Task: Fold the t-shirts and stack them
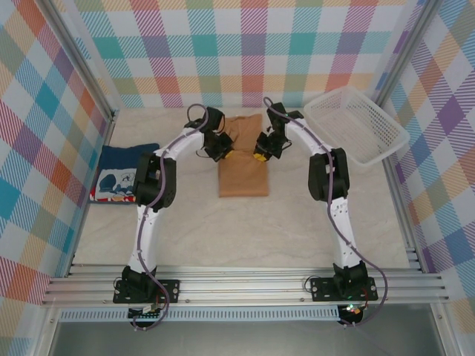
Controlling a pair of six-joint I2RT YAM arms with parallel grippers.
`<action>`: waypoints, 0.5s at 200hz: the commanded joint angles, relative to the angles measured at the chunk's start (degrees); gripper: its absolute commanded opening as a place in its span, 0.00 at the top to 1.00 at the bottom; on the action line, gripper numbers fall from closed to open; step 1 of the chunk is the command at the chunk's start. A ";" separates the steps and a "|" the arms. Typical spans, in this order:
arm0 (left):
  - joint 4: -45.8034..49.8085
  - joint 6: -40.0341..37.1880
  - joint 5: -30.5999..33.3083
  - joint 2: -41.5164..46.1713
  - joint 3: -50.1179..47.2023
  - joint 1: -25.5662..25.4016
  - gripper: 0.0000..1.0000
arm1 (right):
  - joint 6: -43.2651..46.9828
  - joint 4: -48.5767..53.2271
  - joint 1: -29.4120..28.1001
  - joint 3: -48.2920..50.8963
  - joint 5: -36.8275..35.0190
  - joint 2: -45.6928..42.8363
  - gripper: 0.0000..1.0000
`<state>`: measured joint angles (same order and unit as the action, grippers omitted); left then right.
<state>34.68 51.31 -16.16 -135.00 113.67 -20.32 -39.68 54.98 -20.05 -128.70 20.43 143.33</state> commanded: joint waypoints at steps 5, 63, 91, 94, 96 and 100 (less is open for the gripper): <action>4.35 -1.04 0.74 -2.45 4.91 1.15 0.92 | 0.28 3.00 0.71 -7.08 1.71 3.96 0.85; 2.95 -4.29 1.53 14.97 -14.64 1.17 0.68 | 4.61 -6.37 1.33 18.32 0.26 -16.25 0.61; -0.59 -4.22 -2.13 22.07 -29.95 0.54 0.55 | 3.62 -12.47 1.10 36.47 5.42 -24.22 0.50; -1.03 -4.02 -2.49 22.77 -31.41 0.54 0.54 | 3.45 -13.25 1.03 38.14 5.82 -24.91 0.49; -1.37 -3.85 -2.83 23.12 -32.28 0.50 0.54 | 3.40 -13.61 0.97 38.94 6.00 -25.31 0.48; -1.94 -3.53 -3.29 23.80 -33.95 0.46 0.53 | 3.16 -14.31 0.89 40.67 6.41 -25.93 0.47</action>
<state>35.44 47.86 -15.66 -115.87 88.58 -19.42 -36.60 46.92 -18.81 -97.51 22.31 121.08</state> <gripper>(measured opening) 0.447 0.502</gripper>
